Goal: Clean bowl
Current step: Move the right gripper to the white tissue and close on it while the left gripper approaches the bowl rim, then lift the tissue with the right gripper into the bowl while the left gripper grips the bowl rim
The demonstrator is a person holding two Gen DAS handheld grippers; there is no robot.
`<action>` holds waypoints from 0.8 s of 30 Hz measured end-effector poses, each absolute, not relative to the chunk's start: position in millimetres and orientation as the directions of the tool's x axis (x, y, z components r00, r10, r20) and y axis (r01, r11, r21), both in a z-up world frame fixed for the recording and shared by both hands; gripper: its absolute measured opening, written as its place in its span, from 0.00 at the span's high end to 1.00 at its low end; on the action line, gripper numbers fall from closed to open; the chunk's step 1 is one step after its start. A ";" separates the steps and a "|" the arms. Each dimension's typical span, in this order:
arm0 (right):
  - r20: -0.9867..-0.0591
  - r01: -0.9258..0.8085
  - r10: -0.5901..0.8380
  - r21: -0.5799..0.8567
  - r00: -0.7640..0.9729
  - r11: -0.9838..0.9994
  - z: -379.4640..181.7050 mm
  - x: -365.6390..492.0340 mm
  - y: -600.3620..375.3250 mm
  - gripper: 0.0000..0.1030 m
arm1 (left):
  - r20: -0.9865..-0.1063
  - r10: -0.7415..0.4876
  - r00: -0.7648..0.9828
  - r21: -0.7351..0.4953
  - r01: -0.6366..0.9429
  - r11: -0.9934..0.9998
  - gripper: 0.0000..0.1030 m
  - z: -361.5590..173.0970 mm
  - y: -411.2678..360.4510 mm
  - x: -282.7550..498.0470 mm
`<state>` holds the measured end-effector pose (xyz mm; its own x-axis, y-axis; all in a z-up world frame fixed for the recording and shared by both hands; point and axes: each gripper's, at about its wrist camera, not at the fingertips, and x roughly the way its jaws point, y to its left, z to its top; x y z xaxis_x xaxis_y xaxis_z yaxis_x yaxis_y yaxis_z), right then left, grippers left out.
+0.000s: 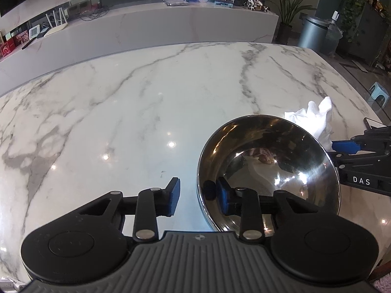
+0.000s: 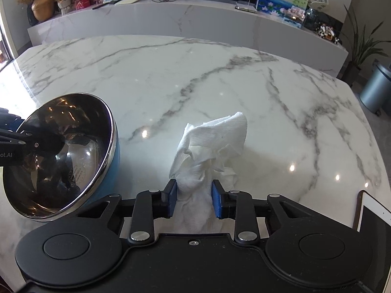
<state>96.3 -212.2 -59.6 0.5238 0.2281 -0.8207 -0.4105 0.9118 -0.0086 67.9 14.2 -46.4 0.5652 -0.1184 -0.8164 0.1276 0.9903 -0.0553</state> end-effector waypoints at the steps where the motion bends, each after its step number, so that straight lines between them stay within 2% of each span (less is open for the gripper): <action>1: -0.816 -0.411 0.235 -0.004 0.528 0.911 -57.0 95.6 -212.8 0.81 | -0.816 -0.124 0.564 -0.058 0.134 0.989 0.81 -46.2 13.4 67.8; 3: -0.807 -0.412 0.240 -0.005 0.540 0.911 -52.6 94.3 -213.1 0.82 | -0.815 -0.130 0.565 -0.055 0.147 0.988 0.85 -46.3 11.6 67.4; 12: -0.734 -0.412 0.262 -0.027 0.627 0.911 -21.8 82.2 -215.7 0.82 | -0.815 -0.125 0.566 -0.047 0.150 0.987 0.86 -46.0 9.3 67.0; 24: -0.649 -0.505 0.437 0.093 0.623 0.858 17.5 55.0 -203.7 0.82 | -0.801 -0.114 0.588 -0.030 0.150 0.988 0.90 -41.2 6.5 66.1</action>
